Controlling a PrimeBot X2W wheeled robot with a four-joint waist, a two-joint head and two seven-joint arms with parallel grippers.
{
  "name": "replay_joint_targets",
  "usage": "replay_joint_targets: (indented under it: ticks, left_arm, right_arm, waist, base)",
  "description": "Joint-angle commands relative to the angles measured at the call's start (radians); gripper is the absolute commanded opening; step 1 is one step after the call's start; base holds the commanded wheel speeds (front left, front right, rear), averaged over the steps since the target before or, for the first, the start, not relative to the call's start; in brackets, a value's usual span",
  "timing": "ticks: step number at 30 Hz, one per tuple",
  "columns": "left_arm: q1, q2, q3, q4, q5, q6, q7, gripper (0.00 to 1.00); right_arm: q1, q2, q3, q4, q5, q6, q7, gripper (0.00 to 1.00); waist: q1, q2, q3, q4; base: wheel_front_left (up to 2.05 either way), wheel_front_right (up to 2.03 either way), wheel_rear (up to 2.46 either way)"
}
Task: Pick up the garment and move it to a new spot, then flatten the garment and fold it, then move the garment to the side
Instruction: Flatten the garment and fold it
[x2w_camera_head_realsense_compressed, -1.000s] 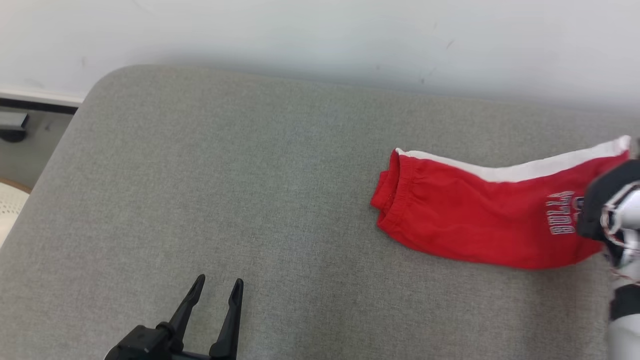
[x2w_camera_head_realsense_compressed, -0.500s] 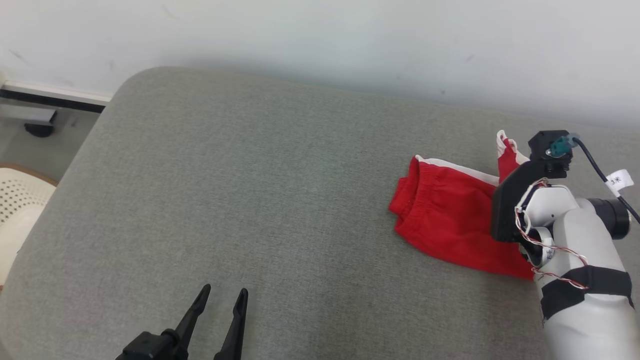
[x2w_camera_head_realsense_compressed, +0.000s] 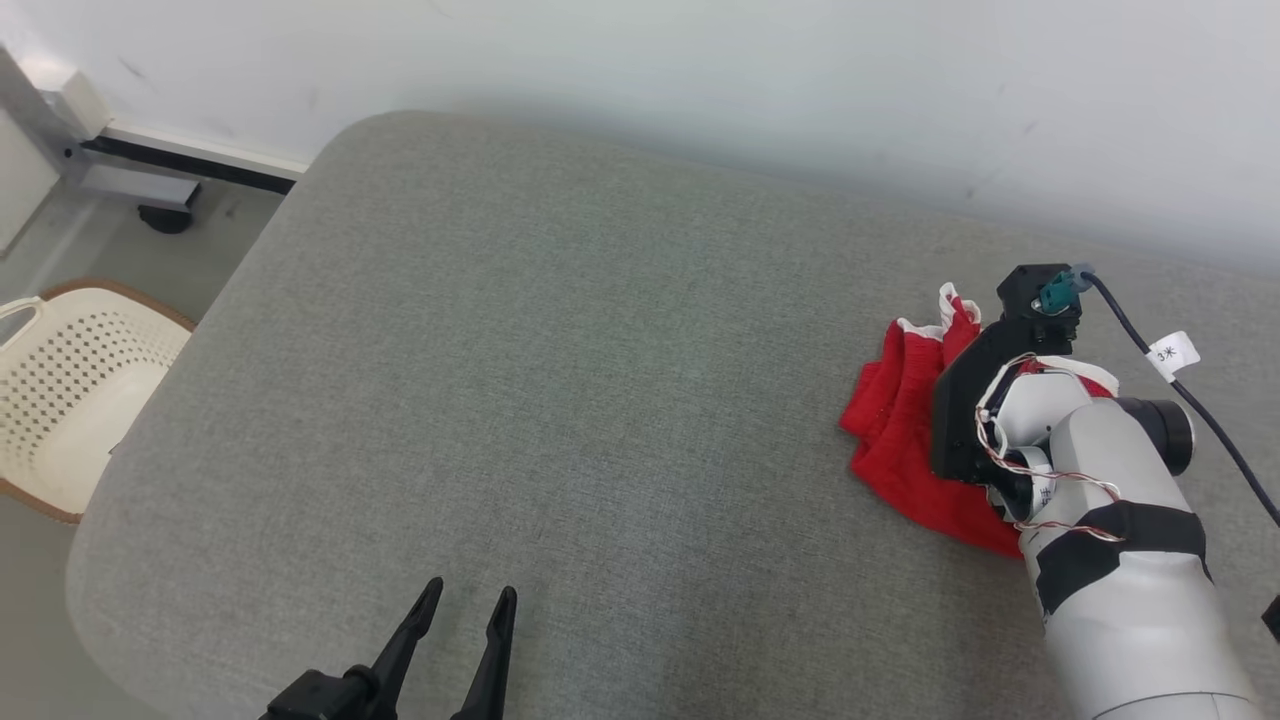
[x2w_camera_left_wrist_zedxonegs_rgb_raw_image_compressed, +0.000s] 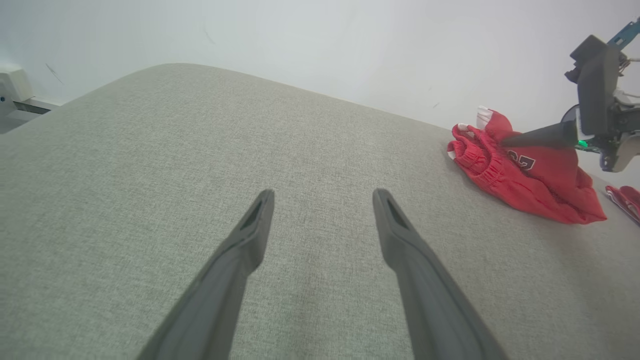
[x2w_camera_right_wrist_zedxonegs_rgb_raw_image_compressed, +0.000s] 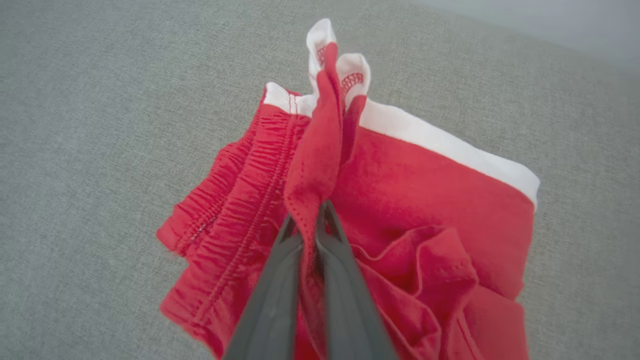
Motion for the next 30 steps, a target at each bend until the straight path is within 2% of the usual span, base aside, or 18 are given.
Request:
replay_joint_targets:
  ticks: [1,9,10,11,15,19,25,26,27,29,30]
  left_arm:
    - [0.002,-0.003,-0.001,0.003,-0.007,0.003,-0.007,1.0]
    - [-0.004,-0.008,-0.001,0.009,-0.001,0.007,-0.013,1.0]
    - [-0.006,-0.009,-0.002,0.01,-0.001,0.007,-0.015,1.0]
    - [-0.007,-0.01,-0.001,0.012,0.0,0.008,-0.016,1.0]
    - [-0.006,-0.007,0.002,0.015,-0.001,0.007,-0.019,1.0]
    - [0.008,0.002,0.012,0.011,-0.003,0.011,-0.022,1.0]
    - [0.024,0.012,0.015,-0.004,-0.007,0.014,-0.018,1.0]
    - [0.023,0.013,0.014,-0.008,-0.008,0.015,-0.016,1.0]
    - [0.021,0.013,0.013,-0.011,-0.008,0.016,-0.014,1.0]
    - [0.014,0.013,0.01,-0.018,-0.009,0.017,-0.011,1.0]
    - [0.01,0.014,0.009,-0.02,-0.009,0.017,-0.009,1.0]
  right_arm:
    - [-0.014,0.005,0.0,0.013,-0.005,0.001,-0.014,0.0]
    - [-0.047,0.015,-0.02,0.088,0.022,0.001,-0.077,0.0]
    - [-0.053,0.015,-0.024,0.094,0.035,0.001,-0.092,0.2]
    - [-0.058,0.016,-0.034,0.101,0.055,0.001,-0.102,1.0]
    - [-0.084,0.019,0.008,0.126,0.211,0.001,-0.145,1.0]
    - [-0.087,0.011,0.062,0.075,0.32,0.001,-0.183,1.0]
    - [-0.025,-0.117,0.055,0.006,0.26,0.001,-0.232,1.0]
    - [-0.012,-0.139,0.05,0.005,0.238,0.001,-0.237,0.95]
    - [0.001,-0.154,0.043,0.006,0.219,0.001,-0.239,0.44]
    - [0.032,-0.174,0.03,0.011,0.188,0.001,-0.241,0.0]
    - [0.045,-0.176,0.025,0.016,0.176,0.001,-0.24,0.0]
  waist:
    - [0.0001,0.0,0.004,0.013]
    - [0.0001,0.0,0.009,0.022]
    - [0.0001,0.0,0.008,0.021]
    - [0.0001,0.0,0.008,0.018]
    - [0.0001,0.0,-0.001,0.005]
    - [0.0001,0.0,-0.015,-0.023]
    - [0.0001,0.0,-0.026,-0.059]
    - [0.0001,0.0,-0.023,-0.062]
    - [0.0001,0.0,-0.02,-0.064]
    - [0.0001,0.0,-0.01,-0.069]
    - [0.0001,0.0,-0.003,-0.071]
  base:
    - [0.0,0.0,0.0]
    - [0.0,0.0,0.0]
    - [0.0,0.0,0.0]
    - [0.0,0.0,0.0]
    - [0.0,0.0,0.0]
    - [0.0,0.0,0.0]
    - [0.0,0.0,0.0]
    - [0.0,0.0,0.0]
    - [0.0,0.0,0.0]
    - [0.0,0.0,0.0]
    - [0.0,0.0,0.0]
